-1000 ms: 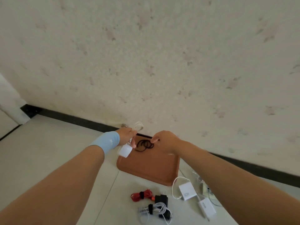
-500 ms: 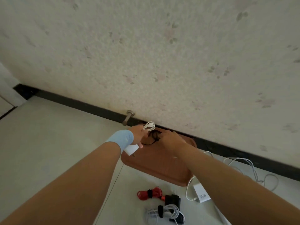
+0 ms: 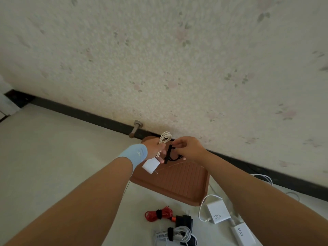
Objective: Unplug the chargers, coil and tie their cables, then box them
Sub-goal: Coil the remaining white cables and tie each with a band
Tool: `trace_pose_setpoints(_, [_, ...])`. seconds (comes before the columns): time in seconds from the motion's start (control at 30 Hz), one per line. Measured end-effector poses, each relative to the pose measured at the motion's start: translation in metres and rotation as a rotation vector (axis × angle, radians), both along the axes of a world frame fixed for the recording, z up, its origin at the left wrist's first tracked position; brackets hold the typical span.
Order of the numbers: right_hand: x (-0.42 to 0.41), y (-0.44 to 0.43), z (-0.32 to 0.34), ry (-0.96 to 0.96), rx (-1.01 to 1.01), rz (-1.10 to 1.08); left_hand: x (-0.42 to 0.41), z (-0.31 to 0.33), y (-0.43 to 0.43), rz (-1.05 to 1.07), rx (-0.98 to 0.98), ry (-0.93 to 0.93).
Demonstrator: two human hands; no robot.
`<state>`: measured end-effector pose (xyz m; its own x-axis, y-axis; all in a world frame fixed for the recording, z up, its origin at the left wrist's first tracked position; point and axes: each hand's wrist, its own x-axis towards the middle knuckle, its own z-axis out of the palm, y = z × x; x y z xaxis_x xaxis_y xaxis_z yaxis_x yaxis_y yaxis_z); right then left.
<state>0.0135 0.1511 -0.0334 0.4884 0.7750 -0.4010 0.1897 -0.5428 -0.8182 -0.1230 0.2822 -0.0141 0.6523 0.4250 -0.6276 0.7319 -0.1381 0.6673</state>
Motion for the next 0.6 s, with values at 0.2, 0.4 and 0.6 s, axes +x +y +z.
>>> trace_pose_setpoints(0.2, [-0.001, -0.010, 0.012, 0.227, 0.055, -0.097, 0.012, 0.006, -0.010, -0.122, 0.053, 0.114])
trace_pose_setpoints(0.4, [0.006, -0.021, 0.013, 0.292, 0.009, -0.096, 0.018, 0.008, -0.011, -0.074, 0.232, 0.133])
trace_pose_setpoints(0.6, [0.012, -0.029, 0.008, 0.237, -0.001, -0.227, 0.022, 0.005, -0.020, -0.087, 0.323, 0.226])
